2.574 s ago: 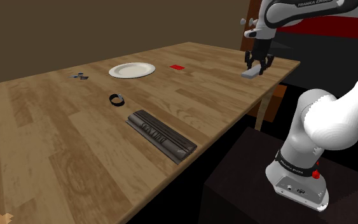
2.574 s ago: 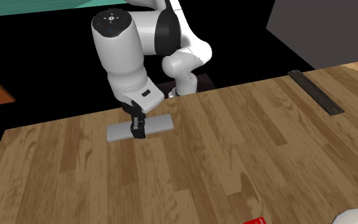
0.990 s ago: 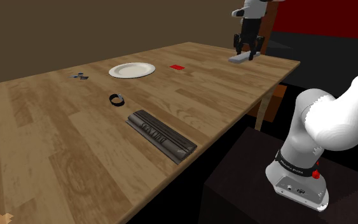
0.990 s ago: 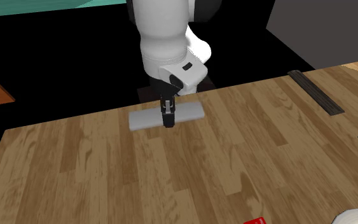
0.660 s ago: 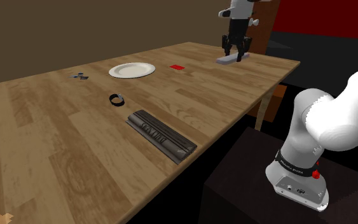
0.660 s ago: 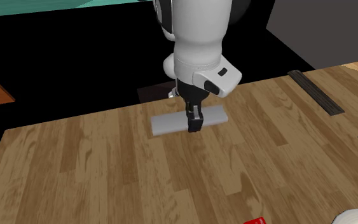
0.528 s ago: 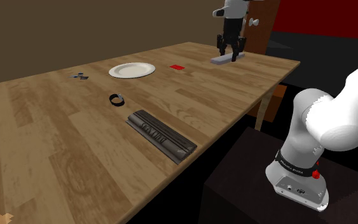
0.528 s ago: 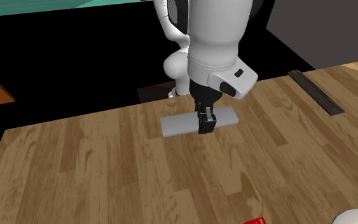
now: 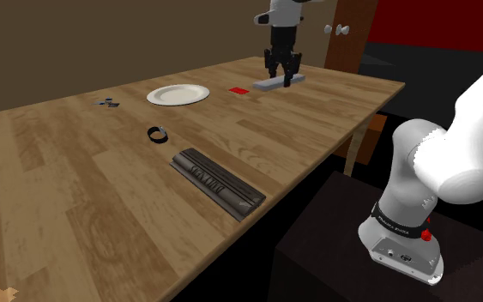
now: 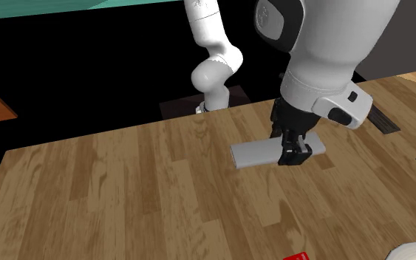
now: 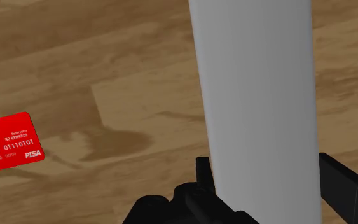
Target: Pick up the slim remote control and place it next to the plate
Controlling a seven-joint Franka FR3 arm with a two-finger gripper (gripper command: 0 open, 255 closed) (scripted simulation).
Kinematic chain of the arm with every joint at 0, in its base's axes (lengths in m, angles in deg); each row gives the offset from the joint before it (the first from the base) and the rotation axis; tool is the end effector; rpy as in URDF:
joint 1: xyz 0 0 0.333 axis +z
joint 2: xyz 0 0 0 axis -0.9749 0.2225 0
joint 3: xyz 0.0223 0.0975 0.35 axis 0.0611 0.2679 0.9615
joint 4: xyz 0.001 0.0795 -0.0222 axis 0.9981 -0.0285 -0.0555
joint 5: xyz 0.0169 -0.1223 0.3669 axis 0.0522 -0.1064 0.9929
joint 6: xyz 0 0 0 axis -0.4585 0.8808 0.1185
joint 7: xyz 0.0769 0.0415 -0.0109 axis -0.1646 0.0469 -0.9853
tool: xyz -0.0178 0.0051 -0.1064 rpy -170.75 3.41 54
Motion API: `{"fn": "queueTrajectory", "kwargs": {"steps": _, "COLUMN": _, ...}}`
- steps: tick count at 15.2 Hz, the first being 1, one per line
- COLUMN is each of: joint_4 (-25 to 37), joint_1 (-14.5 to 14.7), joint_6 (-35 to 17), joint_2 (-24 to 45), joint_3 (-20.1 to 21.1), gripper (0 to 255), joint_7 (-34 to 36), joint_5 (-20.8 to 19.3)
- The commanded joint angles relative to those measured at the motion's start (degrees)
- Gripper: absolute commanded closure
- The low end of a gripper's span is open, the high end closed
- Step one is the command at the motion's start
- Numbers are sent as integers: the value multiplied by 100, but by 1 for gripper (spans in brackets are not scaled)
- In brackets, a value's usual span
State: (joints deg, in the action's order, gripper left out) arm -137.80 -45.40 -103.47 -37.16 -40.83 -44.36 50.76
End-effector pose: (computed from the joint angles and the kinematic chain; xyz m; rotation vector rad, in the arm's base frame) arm 0.4368 -0.0365 0.6212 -2.4689 -1.9182 0.0219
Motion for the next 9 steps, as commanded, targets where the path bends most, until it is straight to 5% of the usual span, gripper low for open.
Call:
{"fn": "queueTrajectory", "kwargs": {"steps": 1, "joint_4": 211, "joint_1": 127, "joint_6": -7, "joint_2": 251, "joint_3": 99, "gripper": 255, "joint_7": 169, "joint_5": 153}}
{"fn": "queueTrajectory", "kwargs": {"steps": 9, "joint_4": 1358, "joint_1": 524, "joint_6": -5, "joint_2": 1536, "joint_3": 324, "gripper": 255, "joint_7": 594, "joint_5": 781}}
